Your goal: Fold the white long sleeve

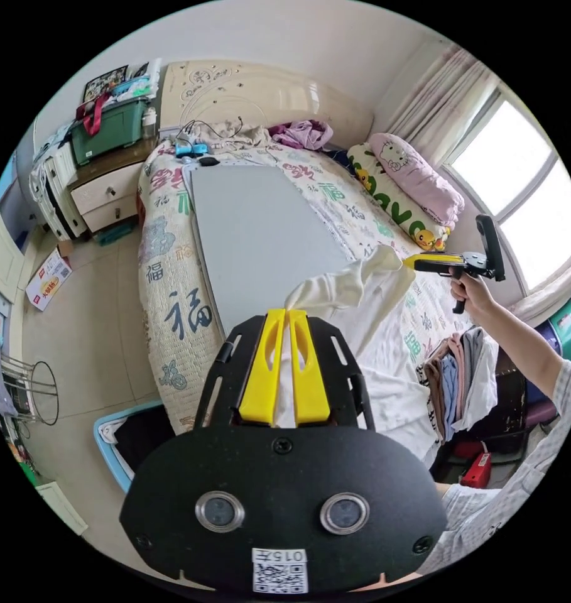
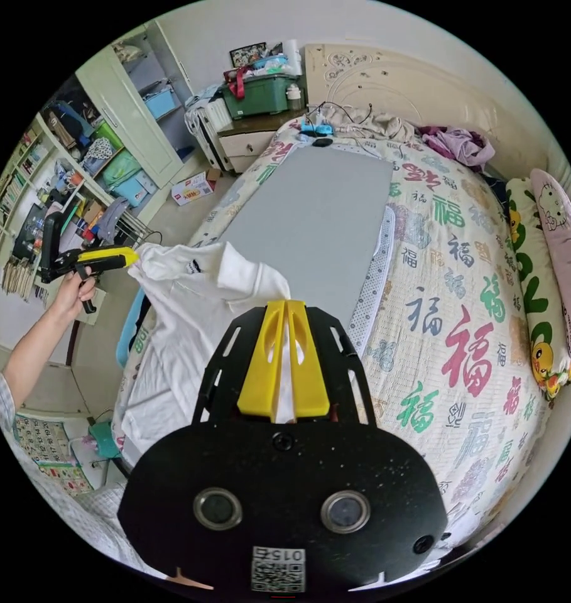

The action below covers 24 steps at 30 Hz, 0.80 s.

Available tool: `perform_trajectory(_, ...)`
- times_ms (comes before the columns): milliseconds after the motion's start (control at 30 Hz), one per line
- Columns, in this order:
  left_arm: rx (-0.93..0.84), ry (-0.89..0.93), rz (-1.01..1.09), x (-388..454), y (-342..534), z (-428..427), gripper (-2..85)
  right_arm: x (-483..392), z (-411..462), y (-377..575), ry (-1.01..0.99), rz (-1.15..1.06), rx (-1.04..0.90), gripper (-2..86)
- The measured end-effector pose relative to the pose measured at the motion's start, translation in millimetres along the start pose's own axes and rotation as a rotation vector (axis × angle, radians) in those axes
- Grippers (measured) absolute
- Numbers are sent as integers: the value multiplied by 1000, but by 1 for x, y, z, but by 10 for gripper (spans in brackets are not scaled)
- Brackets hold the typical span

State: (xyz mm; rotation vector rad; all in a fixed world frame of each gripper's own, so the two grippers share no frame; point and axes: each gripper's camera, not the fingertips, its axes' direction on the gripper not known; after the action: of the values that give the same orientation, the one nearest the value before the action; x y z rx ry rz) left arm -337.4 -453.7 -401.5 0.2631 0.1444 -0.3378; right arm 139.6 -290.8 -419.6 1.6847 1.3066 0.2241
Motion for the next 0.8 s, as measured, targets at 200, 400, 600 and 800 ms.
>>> perform_trajectory(200,-9,160,41,46,151,-40,-4,-40,-54,171,-144,-36,-50,-3)
perform_trajectory(400,-167,265,-242,60,322,6,-1,-72,-6,337,-231,91,-344,-1)
perform_trajectory(600,-236,274,-557,37,393,44,35,-56,25,402,-221,255,-517,21)
perform_trajectory(800,-174,370,-755,17,400,48,103,-15,7,414,-475,545,-302,106)
